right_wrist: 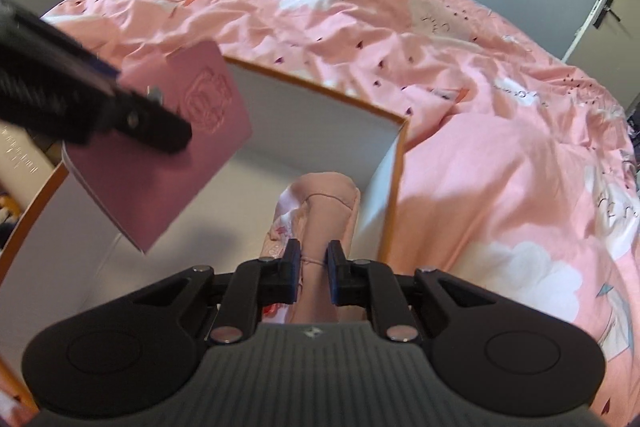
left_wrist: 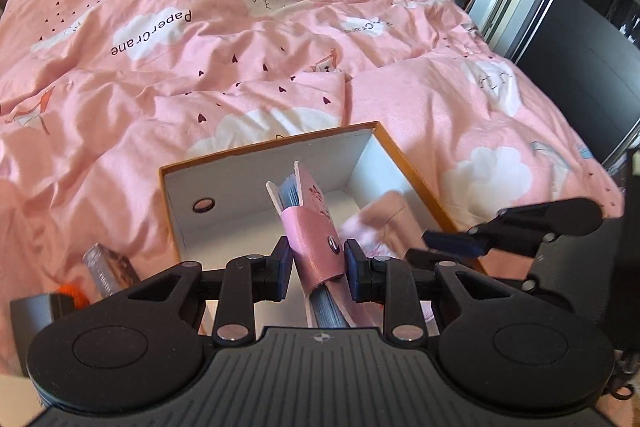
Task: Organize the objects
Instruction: 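Lower the pink pouch into the box and open the right tool while the left tool carries the wallet over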
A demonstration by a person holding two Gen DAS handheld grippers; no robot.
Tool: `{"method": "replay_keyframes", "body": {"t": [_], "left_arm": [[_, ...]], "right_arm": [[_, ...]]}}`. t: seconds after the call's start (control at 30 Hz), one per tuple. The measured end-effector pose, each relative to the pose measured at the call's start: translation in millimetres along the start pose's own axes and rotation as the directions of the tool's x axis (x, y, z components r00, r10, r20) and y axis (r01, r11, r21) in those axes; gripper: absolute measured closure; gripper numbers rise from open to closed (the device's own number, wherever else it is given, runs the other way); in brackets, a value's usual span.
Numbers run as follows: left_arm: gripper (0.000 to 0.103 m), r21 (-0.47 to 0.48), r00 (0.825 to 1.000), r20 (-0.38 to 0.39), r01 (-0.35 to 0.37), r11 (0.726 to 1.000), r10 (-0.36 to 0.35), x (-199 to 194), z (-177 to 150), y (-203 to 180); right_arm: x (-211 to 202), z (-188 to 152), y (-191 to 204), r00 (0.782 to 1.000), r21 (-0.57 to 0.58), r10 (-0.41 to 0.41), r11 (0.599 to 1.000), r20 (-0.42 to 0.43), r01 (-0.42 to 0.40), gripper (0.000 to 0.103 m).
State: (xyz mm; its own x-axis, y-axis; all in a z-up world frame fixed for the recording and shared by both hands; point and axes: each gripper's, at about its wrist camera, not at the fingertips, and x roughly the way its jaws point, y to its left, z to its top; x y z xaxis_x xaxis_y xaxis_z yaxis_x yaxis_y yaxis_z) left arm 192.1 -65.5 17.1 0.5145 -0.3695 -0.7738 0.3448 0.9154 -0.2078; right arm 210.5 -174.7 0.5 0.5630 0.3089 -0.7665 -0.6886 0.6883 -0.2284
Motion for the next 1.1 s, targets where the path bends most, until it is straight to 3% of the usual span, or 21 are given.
{"method": "replay_keyframes", "body": {"t": [0.3,0.6,0.83,0.9,1.1], "left_arm": [[0.072,0.015,0.998,-0.047,-0.045,0.999,0.046,68.1,12.0,0.9],[0.072,0.040,0.995,-0.075,-0.059,0.997,0.062,106.9,15.2,-1.9],[0.072,0.024,0.994,-0.098,-0.044,0.999,0.046,124.1,12.2,-5.0],[0.072,0.027,0.995,-0.093,-0.045,0.999,0.048,125.7,11.4,-8.3],[0.070,0.063,0.994,-0.094,-0.044,0.997,0.050,129.0,13.3,-21.6]], "right_arm": [[35.2,17.7,-10.8,0.999,-0.018,-0.039,0.999,0.029,0.039,0.089],[57.0,20.6,-25.3,0.999,-0.004,0.025,1.000,0.042,-0.025,0.088],[46.9,16.6,-41.9,0.991,0.065,0.106,0.992,0.081,-0.111,0.086],[38.8,14.8,-45.6,0.990,0.087,0.104,0.990,0.092,-0.112,0.080],[12.3,3.6,-56.1,0.984,0.151,0.132,0.977,0.121,-0.150,0.074]]}}
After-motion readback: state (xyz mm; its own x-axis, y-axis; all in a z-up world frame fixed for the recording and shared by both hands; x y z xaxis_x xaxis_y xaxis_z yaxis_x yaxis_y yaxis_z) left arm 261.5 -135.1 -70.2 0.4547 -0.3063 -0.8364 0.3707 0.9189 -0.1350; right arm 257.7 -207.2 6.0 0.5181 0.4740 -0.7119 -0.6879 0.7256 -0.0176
